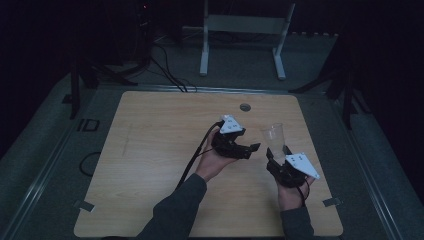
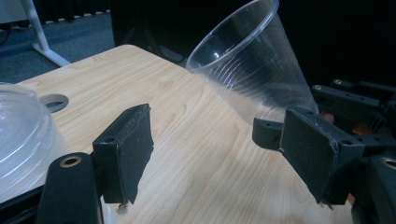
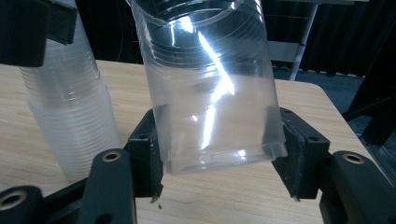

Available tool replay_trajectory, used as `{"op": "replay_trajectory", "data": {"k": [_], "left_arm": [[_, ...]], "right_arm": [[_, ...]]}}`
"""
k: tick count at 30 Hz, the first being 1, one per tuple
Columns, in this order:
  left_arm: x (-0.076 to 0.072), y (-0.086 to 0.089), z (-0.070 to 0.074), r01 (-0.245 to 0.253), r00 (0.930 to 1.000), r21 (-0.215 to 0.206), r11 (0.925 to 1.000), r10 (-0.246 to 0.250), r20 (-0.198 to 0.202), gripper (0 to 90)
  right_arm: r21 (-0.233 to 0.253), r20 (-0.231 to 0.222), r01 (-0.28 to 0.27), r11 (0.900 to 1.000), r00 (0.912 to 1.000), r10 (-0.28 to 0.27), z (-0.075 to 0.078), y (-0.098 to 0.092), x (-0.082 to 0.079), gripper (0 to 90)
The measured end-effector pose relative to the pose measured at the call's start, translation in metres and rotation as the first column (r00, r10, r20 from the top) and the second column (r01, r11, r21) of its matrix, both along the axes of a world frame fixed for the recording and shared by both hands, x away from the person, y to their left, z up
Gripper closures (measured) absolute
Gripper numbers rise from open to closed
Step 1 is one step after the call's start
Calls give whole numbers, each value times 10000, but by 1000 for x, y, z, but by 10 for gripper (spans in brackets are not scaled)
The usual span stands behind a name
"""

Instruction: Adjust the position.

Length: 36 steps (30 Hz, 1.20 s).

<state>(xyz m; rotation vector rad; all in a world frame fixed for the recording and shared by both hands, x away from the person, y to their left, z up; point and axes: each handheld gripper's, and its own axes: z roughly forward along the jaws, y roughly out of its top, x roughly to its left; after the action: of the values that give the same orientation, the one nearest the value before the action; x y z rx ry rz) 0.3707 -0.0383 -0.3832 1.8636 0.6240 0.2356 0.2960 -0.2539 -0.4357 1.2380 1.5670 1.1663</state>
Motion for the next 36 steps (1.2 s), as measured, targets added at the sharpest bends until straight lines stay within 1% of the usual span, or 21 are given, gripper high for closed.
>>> {"op": "replay_trajectory", "data": {"k": [2,6,13,19,26,30,36], "left_arm": [[0,-2,-1,17,10000,15,10000,-17,-14,249],[1,-4,-2,-14,9999,-104,9999,12,-152,248],[4,-4,-3,7,9988,-600,9982,-36,-483,240],[6,-6,-6,82,9971,-884,9960,-148,-742,236],[7,-11,-7,109,9970,-1109,9938,-193,-751,236],[6,-13,-8,101,9960,-1263,9919,-212,-870,236],[7,-17,-8,126,9939,-1560,9877,-294,-1061,230]], "right_arm": [[-10,60,-49,10000,10000,49,0,1,0,418],[13,113,-53,10000,9999,53,0,1,-1,418],[67,165,-145,9999,9998,144,1,2,-2,417],[108,221,-345,9993,9992,343,1,3,-2,417],[183,255,-451,9988,9987,446,2,3,-3,417],[163,304,-550,9984,9981,544,2,4,-3,417],[217,364,-552,9982,9979,544,3,6,-4,417]]}}
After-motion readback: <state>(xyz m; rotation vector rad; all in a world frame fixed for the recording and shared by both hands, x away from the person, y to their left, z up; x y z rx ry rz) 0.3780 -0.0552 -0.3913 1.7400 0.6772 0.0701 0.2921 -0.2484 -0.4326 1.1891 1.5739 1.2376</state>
